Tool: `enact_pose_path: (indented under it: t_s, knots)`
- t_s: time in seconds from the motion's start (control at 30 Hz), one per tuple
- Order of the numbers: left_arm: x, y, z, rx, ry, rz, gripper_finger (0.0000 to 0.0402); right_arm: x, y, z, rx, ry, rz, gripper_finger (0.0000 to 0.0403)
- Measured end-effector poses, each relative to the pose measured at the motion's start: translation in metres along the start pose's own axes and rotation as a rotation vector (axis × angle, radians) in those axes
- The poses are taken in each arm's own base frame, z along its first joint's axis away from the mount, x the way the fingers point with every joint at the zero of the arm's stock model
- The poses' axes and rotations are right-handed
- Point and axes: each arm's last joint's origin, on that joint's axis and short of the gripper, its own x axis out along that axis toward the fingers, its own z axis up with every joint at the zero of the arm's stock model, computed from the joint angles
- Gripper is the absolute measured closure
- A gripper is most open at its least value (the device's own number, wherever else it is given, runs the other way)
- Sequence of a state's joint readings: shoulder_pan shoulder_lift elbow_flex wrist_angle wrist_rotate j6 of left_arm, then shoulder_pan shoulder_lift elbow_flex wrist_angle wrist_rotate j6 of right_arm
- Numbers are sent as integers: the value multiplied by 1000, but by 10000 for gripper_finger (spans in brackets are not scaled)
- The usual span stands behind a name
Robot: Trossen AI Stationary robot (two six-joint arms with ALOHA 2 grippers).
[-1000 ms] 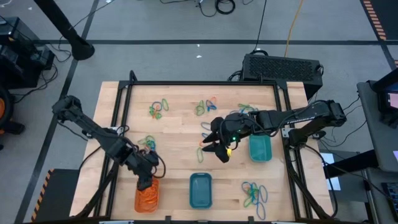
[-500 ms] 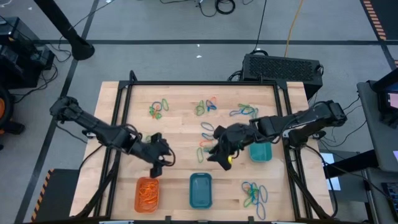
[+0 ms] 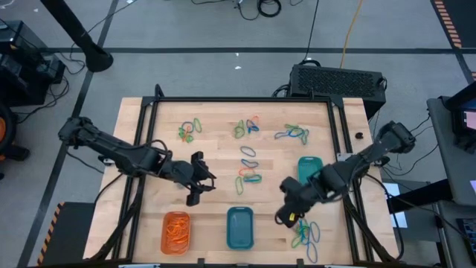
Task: Sort rubber bands into baskets
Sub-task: Put the orange rubber band into the orange bin
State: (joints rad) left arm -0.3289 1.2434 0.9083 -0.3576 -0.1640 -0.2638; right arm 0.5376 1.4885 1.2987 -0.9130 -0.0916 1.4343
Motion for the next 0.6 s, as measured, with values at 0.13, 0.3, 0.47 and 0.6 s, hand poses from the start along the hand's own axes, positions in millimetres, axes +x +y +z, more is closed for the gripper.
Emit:
enact_pose_path:
  t_s: [0.13, 0.3, 0.47, 0.6]
  knots:
    - [10, 4, -8, -13, -41, -62, 221, 15, 0, -18, -1, 24, -70, 225]
    - [18, 7, -15, -79, -103, -160, 221, 42, -4, -26, -2, 29, -125, 225]
    - [19, 7, -18, -84, -98, -167, 221, 75, 5, -42, -157, 61, -96, 225]
    - [19, 7, -18, -88, -102, -169, 221, 102, 7, -49, -231, 89, -114, 225]
